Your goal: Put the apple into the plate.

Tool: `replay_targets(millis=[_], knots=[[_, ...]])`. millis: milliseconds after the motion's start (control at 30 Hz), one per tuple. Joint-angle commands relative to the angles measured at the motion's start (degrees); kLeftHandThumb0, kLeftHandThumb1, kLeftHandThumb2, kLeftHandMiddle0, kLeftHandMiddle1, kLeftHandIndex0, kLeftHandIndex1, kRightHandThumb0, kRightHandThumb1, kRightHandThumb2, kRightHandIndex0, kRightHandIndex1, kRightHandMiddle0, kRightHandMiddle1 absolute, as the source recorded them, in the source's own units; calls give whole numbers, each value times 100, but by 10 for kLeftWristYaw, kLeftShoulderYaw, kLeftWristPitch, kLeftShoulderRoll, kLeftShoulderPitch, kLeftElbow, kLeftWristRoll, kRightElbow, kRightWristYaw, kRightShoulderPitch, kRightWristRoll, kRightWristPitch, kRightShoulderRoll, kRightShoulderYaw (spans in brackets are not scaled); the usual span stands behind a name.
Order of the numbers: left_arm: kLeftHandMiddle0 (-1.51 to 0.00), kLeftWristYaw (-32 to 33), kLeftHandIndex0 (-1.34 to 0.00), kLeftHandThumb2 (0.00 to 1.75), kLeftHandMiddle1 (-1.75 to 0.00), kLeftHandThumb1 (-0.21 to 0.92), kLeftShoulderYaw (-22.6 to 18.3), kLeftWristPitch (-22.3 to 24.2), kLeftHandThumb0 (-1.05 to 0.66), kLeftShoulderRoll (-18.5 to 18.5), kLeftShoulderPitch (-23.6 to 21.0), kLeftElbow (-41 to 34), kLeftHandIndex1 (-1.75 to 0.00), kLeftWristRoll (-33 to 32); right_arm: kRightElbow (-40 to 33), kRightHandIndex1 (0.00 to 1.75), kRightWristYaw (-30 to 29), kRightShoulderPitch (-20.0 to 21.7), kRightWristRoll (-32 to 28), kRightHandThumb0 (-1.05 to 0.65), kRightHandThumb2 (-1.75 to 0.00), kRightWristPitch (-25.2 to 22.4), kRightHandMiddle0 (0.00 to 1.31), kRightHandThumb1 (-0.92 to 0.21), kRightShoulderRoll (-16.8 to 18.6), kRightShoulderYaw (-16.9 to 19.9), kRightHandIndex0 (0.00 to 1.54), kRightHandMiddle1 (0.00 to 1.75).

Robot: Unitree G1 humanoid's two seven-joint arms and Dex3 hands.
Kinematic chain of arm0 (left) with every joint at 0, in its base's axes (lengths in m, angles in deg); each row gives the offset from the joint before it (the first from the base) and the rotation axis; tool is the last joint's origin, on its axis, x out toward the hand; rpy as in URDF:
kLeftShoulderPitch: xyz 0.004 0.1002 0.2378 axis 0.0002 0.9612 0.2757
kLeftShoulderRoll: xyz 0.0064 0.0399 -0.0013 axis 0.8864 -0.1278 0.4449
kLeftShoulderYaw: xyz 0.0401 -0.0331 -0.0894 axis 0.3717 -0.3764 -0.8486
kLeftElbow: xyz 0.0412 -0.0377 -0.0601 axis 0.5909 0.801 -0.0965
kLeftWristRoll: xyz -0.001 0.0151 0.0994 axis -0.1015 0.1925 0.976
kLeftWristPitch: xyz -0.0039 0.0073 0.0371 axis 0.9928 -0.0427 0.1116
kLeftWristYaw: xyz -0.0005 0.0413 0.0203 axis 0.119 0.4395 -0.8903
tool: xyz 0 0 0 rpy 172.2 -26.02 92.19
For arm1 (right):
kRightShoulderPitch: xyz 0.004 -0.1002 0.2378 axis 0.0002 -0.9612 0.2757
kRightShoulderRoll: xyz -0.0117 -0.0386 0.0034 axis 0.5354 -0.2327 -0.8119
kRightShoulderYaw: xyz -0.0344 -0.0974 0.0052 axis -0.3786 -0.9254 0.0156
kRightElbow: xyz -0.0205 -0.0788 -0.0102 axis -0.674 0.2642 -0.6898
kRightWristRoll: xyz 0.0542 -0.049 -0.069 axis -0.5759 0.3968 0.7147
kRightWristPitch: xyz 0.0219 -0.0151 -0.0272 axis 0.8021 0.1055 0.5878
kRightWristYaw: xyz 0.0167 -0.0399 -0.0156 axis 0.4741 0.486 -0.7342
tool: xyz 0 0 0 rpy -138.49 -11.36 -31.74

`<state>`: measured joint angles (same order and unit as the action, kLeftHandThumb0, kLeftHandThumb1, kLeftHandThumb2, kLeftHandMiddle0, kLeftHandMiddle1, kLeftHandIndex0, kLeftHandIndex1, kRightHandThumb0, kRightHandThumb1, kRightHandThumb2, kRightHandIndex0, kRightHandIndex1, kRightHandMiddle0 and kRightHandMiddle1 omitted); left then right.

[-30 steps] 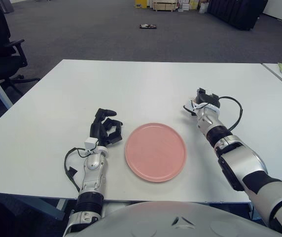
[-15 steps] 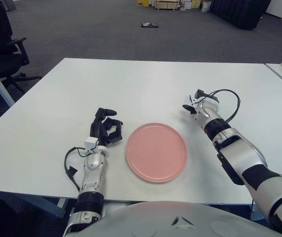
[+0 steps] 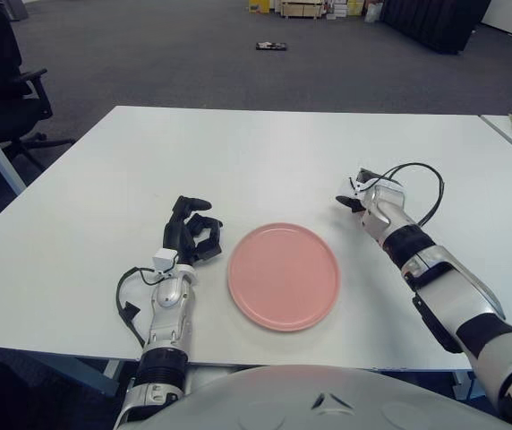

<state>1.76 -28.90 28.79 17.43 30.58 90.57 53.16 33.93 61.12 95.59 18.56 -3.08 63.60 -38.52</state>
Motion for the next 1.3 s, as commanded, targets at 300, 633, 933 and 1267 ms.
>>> replay_targets(millis=[300,633,933,1267], knots=[[-68,2,-42,120,-148,35,0,15,-1,3,13,7,-175,2,-37,97,-59,-69,2,-46,-115,-11,52,-45,-13,12,29,175],[-71,3,-44,119,-142,35,-1,19,-1,0,17,0,-175,-2,-58,152,-269,-116,-40,-47,-128,60,59,-34,19,106,62,175],[-69,-2,-43,121,-147,34,-1,18,-1,0,16,2,-175,-6,-40,174,-395,-124,-92,-49,-137,130,64,-27,55,185,113,175],[-68,1,-44,122,-148,33,-2,10,-1,1,13,8,-175,-4,-63,175,-490,-151,-114,-49,-140,229,66,-25,64,219,121,175]])
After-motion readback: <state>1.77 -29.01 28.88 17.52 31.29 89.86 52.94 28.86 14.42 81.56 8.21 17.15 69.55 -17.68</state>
